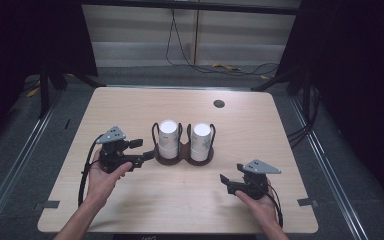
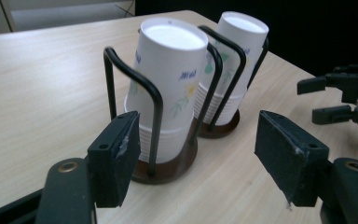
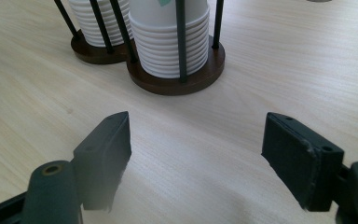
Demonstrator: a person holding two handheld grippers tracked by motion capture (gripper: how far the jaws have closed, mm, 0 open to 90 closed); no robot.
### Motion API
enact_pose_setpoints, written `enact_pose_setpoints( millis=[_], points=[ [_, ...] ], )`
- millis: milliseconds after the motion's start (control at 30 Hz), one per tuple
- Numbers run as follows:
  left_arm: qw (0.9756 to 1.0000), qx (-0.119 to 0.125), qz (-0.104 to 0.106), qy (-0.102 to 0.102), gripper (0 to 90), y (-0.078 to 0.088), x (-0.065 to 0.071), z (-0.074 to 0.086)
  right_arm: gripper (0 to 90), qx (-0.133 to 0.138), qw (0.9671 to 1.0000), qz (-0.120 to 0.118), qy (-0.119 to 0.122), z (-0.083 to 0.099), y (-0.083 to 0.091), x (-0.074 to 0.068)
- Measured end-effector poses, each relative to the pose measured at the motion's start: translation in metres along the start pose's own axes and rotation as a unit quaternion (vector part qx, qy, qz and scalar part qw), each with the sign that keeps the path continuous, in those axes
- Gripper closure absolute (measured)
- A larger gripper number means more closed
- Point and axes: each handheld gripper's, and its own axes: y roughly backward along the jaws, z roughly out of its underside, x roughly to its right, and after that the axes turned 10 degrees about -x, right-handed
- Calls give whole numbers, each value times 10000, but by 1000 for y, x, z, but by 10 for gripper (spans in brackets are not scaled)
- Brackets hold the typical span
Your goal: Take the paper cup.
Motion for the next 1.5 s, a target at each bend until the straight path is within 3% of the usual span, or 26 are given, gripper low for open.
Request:
enact_pose_setpoints(
  millis=[33, 267, 300, 400, 700, 767, 900, 1200, 1333, 1500],
  points=[
    [10000, 22, 83, 33, 316, -1, 0, -3, 238, -17, 10000, -14, -8, 0, 0, 0],
    [9999, 98, -38, -17, 315, 1, -1, -15, 236, -33, 9998, -166, -64, 0, -1, -3],
    [9999, 59, -120, -69, 295, 0, -2, -17, 236, -38, 9998, -187, -75, 0, -1, -3],
    [9999, -118, 4, 10, 274, -1, -4, -25, 236, -33, 9998, -185, -66, 0, -1, -3],
    [9999, -127, -80, -82, 254, -8, -1, -44, 226, 4, 9997, -222, -46, 0, 1, -3],
    [9991, -299, -31, -294, 241, -14, 1, -53, 226, 2, 9998, -214, -44, 0, 1, -3],
    [9984, -360, 20, -443, 248, -21, 2, -64, 226, -26, 9997, -220, -40, 0, 0, -3],
    [9971, -548, -101, -513, 305, -34, -1, -79, 226, -25, 9997, -225, 4, 0, 0, -4],
    [9952, -768, -134, -595, 304, -42, -3, -86, 225, -23, 9998, -204, -3, 0, 0, -4],
    [9946, -883, -9, -537, 332, -46, -6, -89, 225, -25, 9998, -207, 17, 0, 0, -4]
  ],
)
